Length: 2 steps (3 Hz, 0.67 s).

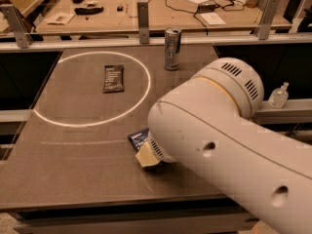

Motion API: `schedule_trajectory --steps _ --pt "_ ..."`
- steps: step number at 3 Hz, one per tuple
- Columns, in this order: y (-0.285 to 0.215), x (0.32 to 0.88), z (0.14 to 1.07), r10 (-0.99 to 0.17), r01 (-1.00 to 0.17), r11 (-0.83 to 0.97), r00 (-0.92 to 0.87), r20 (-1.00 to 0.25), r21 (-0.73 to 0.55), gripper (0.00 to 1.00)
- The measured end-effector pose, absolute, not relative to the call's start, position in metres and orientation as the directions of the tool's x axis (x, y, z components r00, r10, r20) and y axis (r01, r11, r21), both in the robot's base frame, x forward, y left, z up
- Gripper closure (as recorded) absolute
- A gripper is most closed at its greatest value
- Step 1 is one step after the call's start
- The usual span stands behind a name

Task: Pick rxbar blueberry

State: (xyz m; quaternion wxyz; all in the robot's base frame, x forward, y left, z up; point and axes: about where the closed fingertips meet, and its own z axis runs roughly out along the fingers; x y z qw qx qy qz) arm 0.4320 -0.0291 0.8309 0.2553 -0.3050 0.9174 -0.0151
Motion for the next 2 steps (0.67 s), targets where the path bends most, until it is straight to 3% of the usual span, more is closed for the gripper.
schedule_trajectory --steps 2 --pt "-0.0286 0.4395 0.8391 -0.553 -0.568 0.811 -0.669 -0.496 -0.139 1.0"
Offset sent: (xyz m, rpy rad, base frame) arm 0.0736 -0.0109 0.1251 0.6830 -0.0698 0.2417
